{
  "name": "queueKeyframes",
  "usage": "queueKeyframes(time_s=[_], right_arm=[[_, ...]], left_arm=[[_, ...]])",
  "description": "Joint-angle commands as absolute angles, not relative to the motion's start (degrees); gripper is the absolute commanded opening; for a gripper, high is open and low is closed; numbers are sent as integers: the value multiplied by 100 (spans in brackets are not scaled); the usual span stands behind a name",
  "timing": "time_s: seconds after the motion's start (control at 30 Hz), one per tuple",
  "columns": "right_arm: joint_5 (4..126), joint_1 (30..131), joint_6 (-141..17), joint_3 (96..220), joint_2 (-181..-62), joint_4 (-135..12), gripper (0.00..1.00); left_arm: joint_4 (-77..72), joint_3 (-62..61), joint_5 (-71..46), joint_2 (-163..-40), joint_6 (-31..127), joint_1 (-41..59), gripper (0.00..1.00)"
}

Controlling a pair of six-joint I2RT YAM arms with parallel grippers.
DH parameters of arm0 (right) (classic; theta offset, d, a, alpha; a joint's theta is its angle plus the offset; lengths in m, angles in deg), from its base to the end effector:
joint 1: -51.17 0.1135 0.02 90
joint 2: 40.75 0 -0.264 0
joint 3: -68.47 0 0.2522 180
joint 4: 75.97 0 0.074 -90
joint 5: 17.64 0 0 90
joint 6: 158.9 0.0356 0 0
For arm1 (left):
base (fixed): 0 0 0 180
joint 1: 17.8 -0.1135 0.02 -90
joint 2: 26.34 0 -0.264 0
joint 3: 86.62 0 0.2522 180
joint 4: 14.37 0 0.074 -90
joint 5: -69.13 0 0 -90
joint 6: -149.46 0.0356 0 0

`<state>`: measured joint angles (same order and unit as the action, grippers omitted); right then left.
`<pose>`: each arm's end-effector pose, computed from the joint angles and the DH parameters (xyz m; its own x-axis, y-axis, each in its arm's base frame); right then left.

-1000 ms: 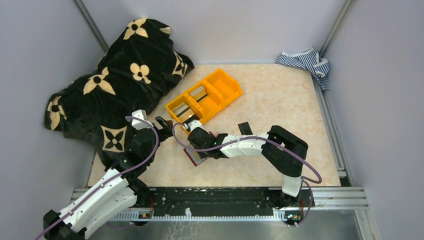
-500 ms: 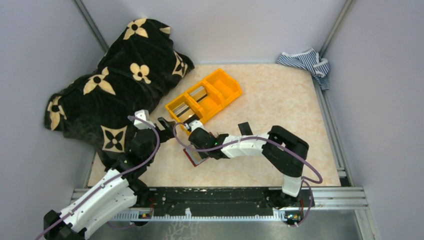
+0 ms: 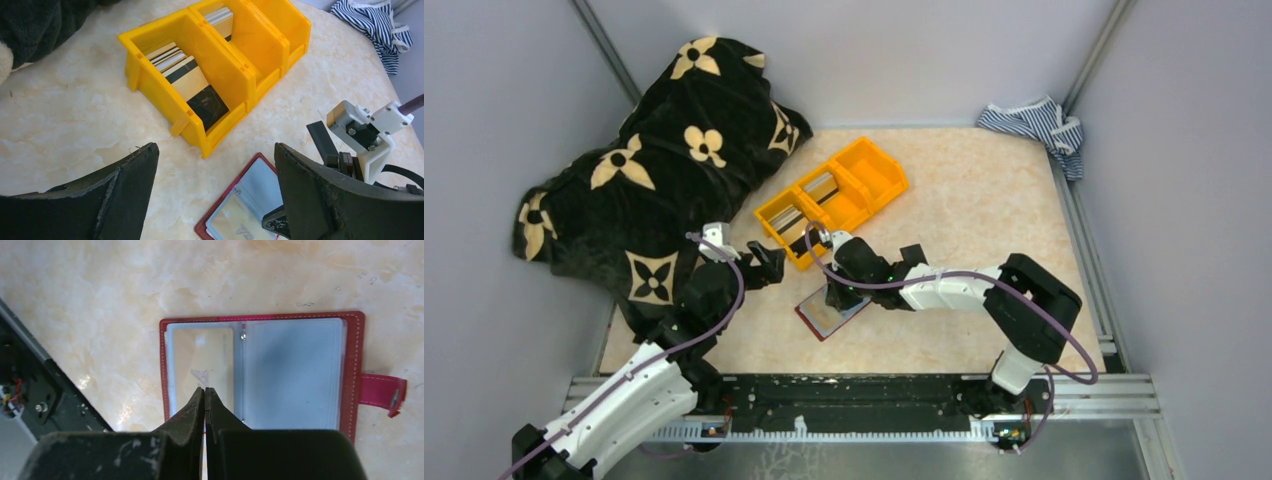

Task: Take the credit cards out of the card holder

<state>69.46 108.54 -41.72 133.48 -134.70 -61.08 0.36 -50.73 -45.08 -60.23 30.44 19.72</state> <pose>0.1807 0.2856 0.1790 -0.7254 -0.2869 -0.6257 -0.5952 0.7181 0.3607 0.1332 -0.0839 0.2460 -0.2684 -0.3517 -0.8968 0.1235 0.9107 -0.3942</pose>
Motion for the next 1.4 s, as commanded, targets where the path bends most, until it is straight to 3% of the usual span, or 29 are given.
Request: queueKeyframes(time_s=[0.0,0.1,0.13,0.2,0.63,1.03,1.2,1.37], right_arm=[[6308,10752,-3959,13222,-13225,-6774,0],[6555,10754,-4163,13326,-13300,-6503,3],[6612,10752,-4231,13350,-13344,-6445,17],[6693,10752,-4301,13347,-13393,-6432,29],[6590,10751,-4324,13281,-14013,-6722,32],[6484,10751,-4355,13309,-14033,-6706,25],[6142,10751,-4373,13361,-14209,-6841,14],[6161,10752,-4294,13460,-14454,-6778,0]], left_arm=[[-167,-5142,-4298,-5988,3133,1993,91],[-137,-5143,-4304,-6000,3123,1989,91],[-115,-5134,-4329,-6000,3117,1986,91],[-80,-5133,-4383,-5996,3103,1986,91],[-2,-5135,-4468,-5944,3089,1988,90],[30,-5160,-4537,-5886,3089,1986,90],[-14,-5166,-4413,-5921,3113,1985,90],[-184,-5209,-3366,-6043,3203,1992,84]])
